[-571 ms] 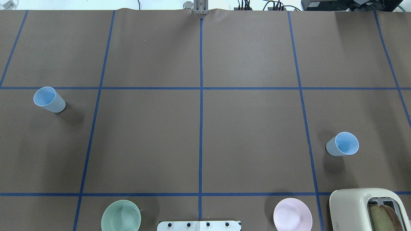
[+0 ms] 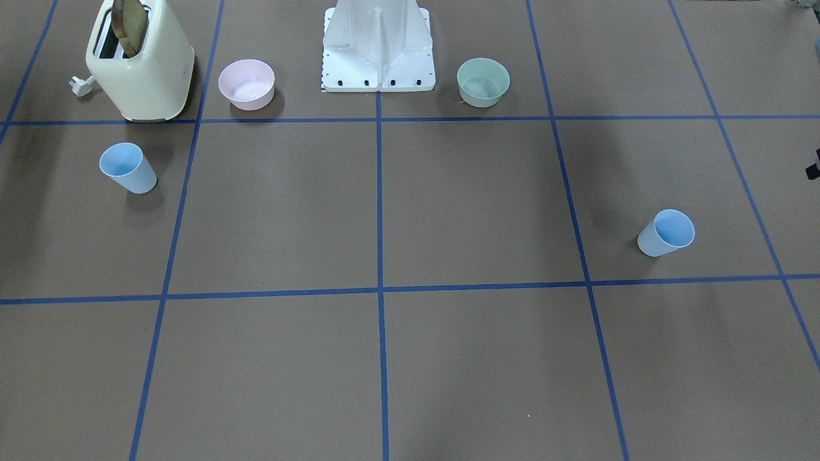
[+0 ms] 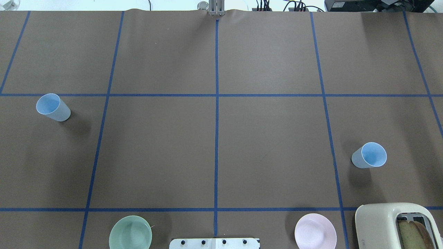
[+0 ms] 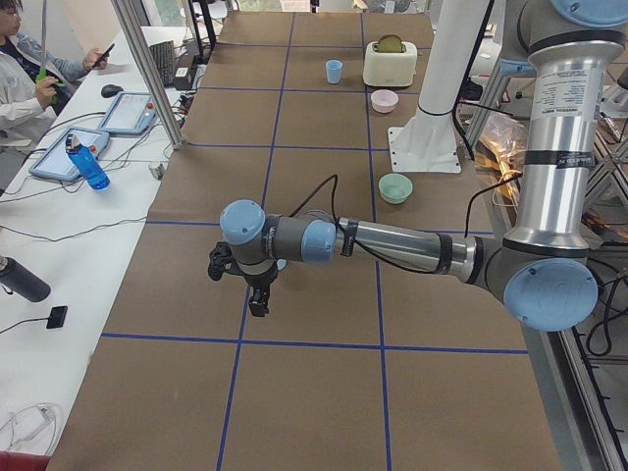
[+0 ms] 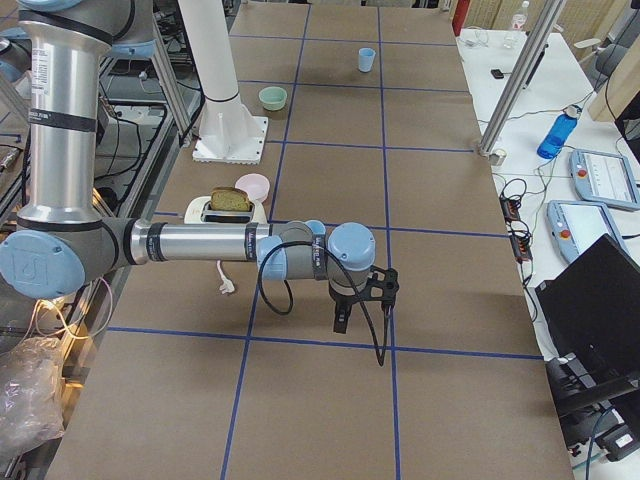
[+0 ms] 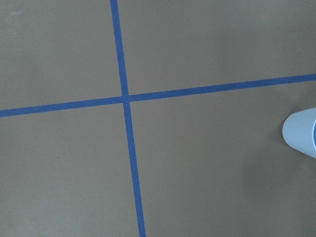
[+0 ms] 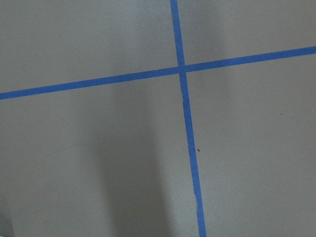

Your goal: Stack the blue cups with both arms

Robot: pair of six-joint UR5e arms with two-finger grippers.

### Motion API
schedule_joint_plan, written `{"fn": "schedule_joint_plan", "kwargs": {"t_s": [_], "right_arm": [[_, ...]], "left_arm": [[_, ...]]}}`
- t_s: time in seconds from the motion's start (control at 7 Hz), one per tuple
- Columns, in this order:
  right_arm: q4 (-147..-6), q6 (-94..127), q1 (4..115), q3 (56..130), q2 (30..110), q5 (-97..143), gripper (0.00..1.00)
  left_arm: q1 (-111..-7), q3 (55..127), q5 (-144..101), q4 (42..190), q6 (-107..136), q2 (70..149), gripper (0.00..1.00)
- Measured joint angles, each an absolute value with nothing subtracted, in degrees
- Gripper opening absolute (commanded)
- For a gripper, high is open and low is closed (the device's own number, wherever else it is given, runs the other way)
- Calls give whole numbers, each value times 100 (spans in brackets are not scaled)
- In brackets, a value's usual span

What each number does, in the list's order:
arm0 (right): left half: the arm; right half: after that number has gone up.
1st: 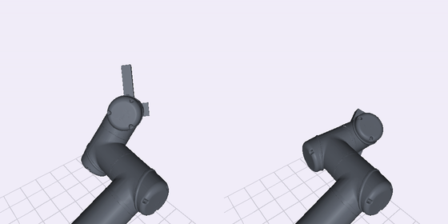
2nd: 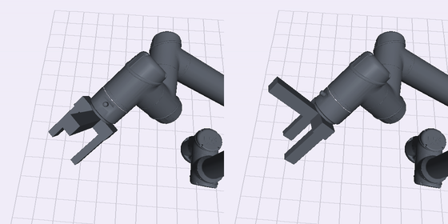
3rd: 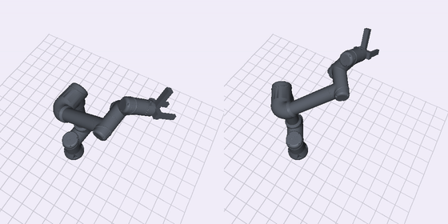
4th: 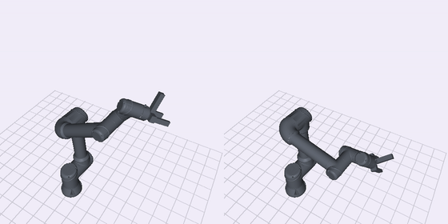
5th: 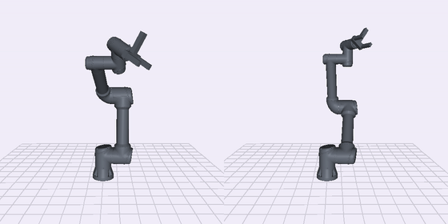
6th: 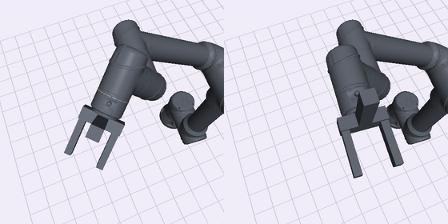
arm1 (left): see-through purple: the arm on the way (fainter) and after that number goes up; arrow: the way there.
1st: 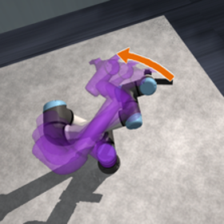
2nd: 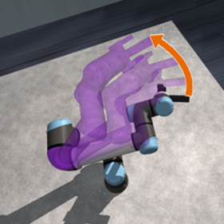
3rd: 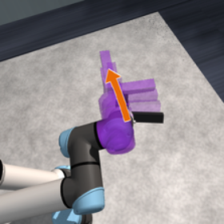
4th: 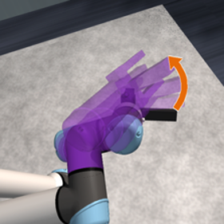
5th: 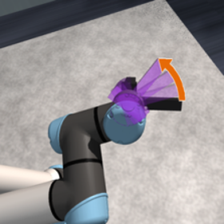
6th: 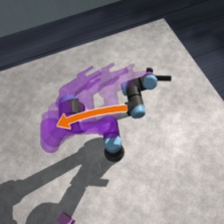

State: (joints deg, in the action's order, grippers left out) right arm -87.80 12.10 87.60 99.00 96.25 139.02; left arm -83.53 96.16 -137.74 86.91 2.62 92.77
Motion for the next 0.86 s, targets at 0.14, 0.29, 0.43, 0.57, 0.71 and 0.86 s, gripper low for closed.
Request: {"fn": "schedule_joint_plan", "kwargs": {"t_s": [0.14, 0.29, 0.43, 0.57, 0.71, 0.86], "right_arm": [[-8697, 1223, 8754, 9904, 9491, 13897, 99], [-8591, 1288, 8747, 9915, 9368, 13898, 100], [-8543, 1530, 8736, 9905, 9312, 13914, 100], [-8443, 1822, 8726, 9894, 9303, 13928, 100], [-8174, 2002, 8719, 9880, 9344, 13936, 100], [-7892, 2086, 8715, 9856, 9418, 13946, 100]], "left_arm": [[-8179, 9616, -13812, 8723, 548, 9408, 98], [-7993, 9608, -13858, 8737, 784, 9563, 98], [-7786, 9593, -13881, 8745, 996, 9728, 98], [-7592, 9573, -13887, 8750, 1171, 9862, 98], [-7464, 9552, -13892, 8755, 1321, 9964, 98], [-7381, 9514, -13894, 8765, 1389, 10027, 98]]}}
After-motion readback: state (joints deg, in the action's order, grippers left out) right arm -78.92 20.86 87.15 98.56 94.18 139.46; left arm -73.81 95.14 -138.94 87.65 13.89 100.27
